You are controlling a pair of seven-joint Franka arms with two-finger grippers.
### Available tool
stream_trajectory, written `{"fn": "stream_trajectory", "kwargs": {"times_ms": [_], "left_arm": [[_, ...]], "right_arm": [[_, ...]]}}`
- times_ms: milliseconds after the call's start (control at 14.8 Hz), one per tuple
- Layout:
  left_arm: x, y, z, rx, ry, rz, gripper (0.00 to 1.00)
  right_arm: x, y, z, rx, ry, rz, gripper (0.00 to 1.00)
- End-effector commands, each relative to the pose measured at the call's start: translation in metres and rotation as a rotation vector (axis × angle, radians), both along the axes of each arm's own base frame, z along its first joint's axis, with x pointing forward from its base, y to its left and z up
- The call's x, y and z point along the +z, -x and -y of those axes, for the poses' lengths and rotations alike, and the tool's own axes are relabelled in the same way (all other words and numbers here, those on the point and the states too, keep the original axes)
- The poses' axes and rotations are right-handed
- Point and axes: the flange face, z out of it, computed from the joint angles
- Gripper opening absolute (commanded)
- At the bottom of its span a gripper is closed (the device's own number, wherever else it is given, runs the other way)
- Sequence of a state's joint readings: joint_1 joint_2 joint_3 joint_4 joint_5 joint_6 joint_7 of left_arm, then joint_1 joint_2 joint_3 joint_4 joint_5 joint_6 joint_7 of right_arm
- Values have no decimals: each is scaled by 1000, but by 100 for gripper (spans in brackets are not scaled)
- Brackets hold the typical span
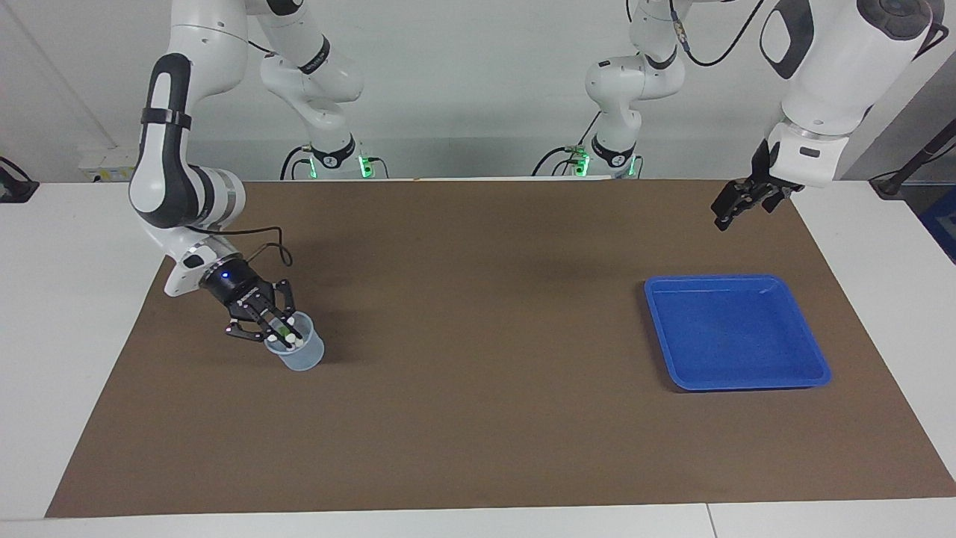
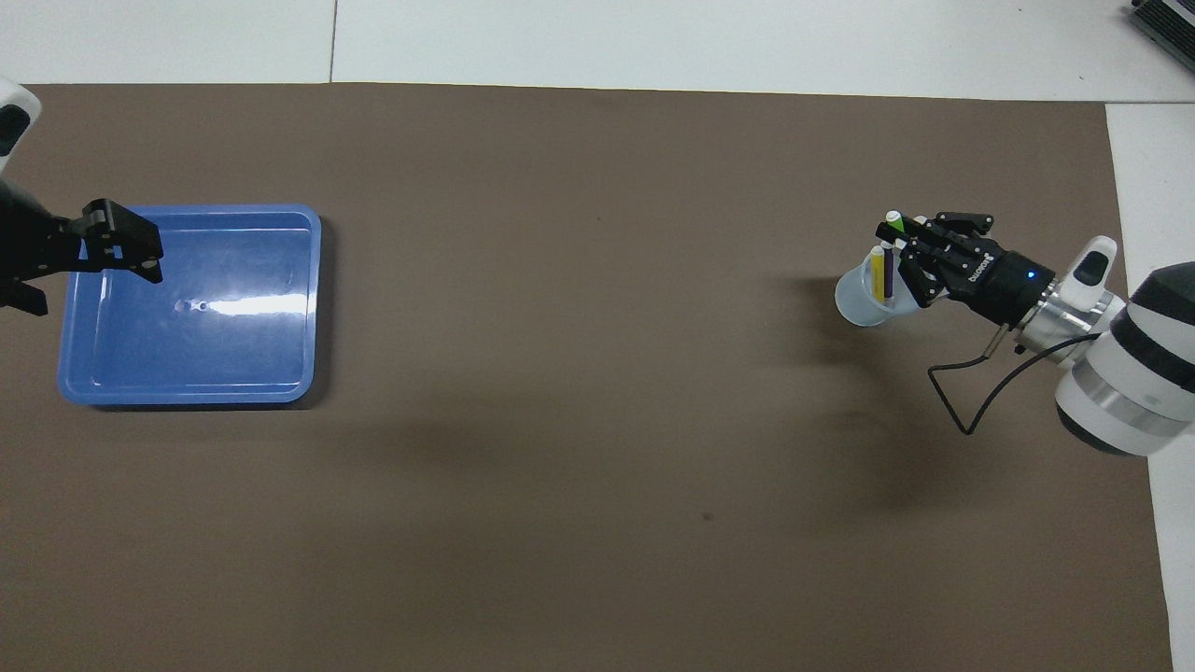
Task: Transfer and insert pens with both arms
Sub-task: 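Lower the green pen into the white cup and open the right gripper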
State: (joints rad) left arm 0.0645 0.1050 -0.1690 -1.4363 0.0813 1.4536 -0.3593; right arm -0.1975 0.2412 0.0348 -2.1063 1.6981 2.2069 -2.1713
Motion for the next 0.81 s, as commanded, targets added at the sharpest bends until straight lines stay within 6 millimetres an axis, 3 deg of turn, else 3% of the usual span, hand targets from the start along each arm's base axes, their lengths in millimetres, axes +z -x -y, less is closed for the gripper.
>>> {"fn": "stream_trajectory", "kwargs": {"times_ms": [0, 202, 404, 741], "left_arm": [[19, 26, 4, -19, -2, -12, 100], [19, 21, 0, -52, 5, 15, 100], [19, 19, 1, -160, 29, 19, 100], [21, 17, -7, -140, 56, 25, 100]], "right_arm": [[1, -2, 0, -11, -4, 24, 100], [16, -7, 1, -39, 15, 21, 100], [55, -16, -9, -51, 31, -86, 100], [122, -30, -14, -130, 293, -264, 100]]}}
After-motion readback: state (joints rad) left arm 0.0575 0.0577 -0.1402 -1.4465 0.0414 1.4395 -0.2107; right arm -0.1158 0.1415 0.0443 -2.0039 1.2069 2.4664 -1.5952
